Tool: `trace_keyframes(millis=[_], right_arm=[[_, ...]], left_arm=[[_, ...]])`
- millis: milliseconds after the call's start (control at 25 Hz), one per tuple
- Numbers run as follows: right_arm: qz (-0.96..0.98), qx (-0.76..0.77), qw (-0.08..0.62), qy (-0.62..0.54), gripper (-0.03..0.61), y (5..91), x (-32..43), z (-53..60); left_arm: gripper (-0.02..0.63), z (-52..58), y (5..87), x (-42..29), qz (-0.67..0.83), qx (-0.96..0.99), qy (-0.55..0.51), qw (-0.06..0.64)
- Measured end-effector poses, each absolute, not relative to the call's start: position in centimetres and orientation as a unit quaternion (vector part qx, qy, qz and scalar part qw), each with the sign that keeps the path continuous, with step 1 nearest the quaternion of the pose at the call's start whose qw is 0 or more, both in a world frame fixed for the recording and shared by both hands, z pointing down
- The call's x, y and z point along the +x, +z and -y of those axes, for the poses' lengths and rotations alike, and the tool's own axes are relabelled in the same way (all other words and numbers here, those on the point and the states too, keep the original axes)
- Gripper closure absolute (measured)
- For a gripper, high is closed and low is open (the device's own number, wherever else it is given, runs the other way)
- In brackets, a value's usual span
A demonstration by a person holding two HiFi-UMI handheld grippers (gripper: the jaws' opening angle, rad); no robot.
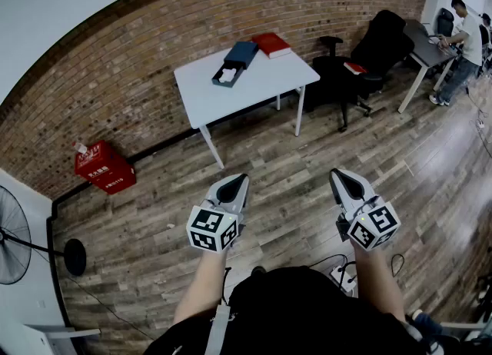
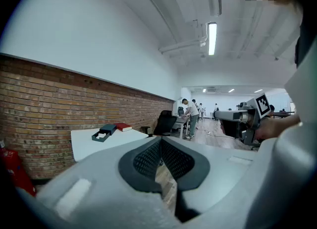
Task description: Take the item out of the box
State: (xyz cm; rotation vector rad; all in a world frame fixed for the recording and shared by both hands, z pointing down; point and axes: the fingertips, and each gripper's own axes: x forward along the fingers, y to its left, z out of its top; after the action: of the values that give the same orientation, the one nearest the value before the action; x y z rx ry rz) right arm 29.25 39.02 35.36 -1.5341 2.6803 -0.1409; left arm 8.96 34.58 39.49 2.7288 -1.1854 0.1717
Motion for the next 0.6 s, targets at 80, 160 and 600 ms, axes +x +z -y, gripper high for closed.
trace_keyframes(millis=[80,160,600], right_arm=[[-0.867,-0.496,0.027,-0.047,0.58,35.3,29.3,-39.1],[-0.864,-0.5,0.029,-0.047,0.58,35.4,29.7,-39.1],[-0.86,-0.503,0.03,-0.082,0.58,38.1,27.4,-38.7]], left_arm=[[0.611,-34.7,39.6,9.2,0.396,0.913,0.058,0.08],[0.611,-34.8,39.7,9.4,0.396,0.913,0.059,0.08],[0.611,-34.9,41.0,6.8,0.393,0.913,0.067,0.091]])
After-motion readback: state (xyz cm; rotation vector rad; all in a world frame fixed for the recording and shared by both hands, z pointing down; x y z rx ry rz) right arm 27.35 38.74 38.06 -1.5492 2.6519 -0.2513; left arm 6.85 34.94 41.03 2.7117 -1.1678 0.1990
